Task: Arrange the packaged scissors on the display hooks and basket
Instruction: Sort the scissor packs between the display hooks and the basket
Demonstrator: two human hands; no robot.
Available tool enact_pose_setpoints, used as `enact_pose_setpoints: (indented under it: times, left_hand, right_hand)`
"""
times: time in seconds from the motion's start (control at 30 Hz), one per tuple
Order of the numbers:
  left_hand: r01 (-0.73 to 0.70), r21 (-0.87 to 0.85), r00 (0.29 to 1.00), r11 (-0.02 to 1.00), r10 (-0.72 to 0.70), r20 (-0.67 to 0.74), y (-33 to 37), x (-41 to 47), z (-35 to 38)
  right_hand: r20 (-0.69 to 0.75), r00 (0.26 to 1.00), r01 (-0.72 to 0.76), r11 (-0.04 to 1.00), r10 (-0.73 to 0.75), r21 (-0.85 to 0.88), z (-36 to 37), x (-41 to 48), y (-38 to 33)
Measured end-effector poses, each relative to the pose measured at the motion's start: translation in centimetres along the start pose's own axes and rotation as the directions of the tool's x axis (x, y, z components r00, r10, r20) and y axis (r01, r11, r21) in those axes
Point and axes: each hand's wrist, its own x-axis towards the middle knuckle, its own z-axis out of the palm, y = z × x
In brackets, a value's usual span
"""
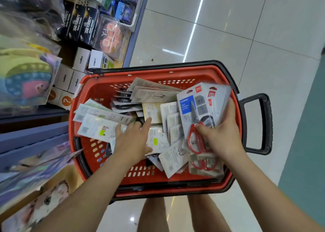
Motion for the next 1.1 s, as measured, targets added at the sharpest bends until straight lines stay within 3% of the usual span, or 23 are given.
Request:
enact_pose_setpoints:
  times: [0.1,0.17,0.23,0.27,0.3,0.37,0.43,0.47,0.53,0.67,0.7,0.73,0.83,0.9,1.0,1.1]
  left_hand:
    - [0.039,0.005,0.997,0.999,-0.038,-0.072,-0.3,-0.4,-1.7]
    - [0.144,-0.073,0.983,0.987,-0.151,-0.105,-1.5,-2.3,-3.4]
    - [0.257,-0.193,0.946,0.947,-0.287,-0.150,-3.1,-4.8,-4.6]
    - [0.281,-0.335,0.921,0.899,-0.351,-0.170,-3.8,-6.0,-5.0]
    - [0.267,-0.529,0.899,0.805,-0.406,-0.164,-4.1,-7.1,-5.4]
    - [0.132,-0.877,0.881,0.462,-0.460,-0.110,-3.6,-8.5,-5.9]
    - [-0.009,-0.996,0.887,0.089,-0.459,-0.049,-2.2,-8.9,-6.4]
    - [-0.051,-0.999,0.897,-0.017,-0.441,-0.038,-1.6,-8.9,-6.5]
    - [-0.079,-0.992,0.917,-0.102,-0.398,-0.032,-0.6,-8.4,-6.9]
    - [-0.078,-0.984,0.949,-0.158,-0.316,-0.024,0.1,-7.7,-7.7]
    - [-0.108,-0.987,0.941,-0.122,-0.332,-0.062,0.1,-7.8,-7.9]
    - [-0.143,-0.990,0.920,-0.011,-0.370,-0.128,0.2,-7.8,-8.1]
    - [-0.090,-0.794,0.854,0.601,-0.364,-0.372,1.3,-8.2,-8.8]
    - [-0.041,-0.526,0.887,0.849,-0.212,-0.411,3.4,-7.9,-8.7]
    - [-0.058,-0.312,0.943,0.948,-0.050,-0.329,6.2,-7.6,-7.8]
    - [-0.113,-0.373,0.973,0.921,0.026,-0.230,6.3,-7.7,-7.2]
  right_hand:
    - [0.007,0.999,0.051,0.998,-0.051,-0.035,-0.8,-0.4,-0.8]
    - [0.006,0.999,0.054,0.998,-0.054,-0.029,-1.1,-0.5,-1.1]
    - [0.020,0.997,0.073,0.997,-0.072,-0.019,-1.4,-0.6,-1.3]
    - [0.033,0.996,0.084,0.996,-0.084,-0.014,-1.4,-0.5,-1.2]
    - [0.045,0.995,0.087,0.996,-0.087,0.004,-1.3,-0.4,-1.3]
    - [0.085,0.992,0.086,0.993,-0.093,0.074,-0.7,-0.3,-1.6]
    - [0.136,0.988,0.064,0.992,-0.079,0.108,0.1,-0.2,-2.0]
    - [0.170,0.983,0.045,0.992,-0.065,0.120,0.6,-0.3,-2.4]
    - [0.217,0.975,0.013,0.988,-0.047,0.156,1.2,-0.5,-2.9]
    - [0.276,0.961,-0.026,0.978,-0.032,0.205,1.3,-0.6,-3.9]
    - [0.283,0.959,-0.028,0.977,-0.033,0.211,1.3,-0.6,-4.0]
    - [0.278,0.960,-0.031,0.978,-0.028,0.207,1.3,-0.6,-3.8]
    - [0.232,0.973,-0.052,0.973,-0.002,0.225,1.8,-1.0,-3.8]
    - [0.228,0.973,-0.089,0.947,0.017,0.308,2.4,-1.4,-4.1]
    - [0.341,0.940,-0.132,0.922,-0.001,0.365,3.3,-2.4,-4.9]
    - [0.300,0.953,-0.159,0.892,0.027,0.424,3.9,-3.0,-4.4]
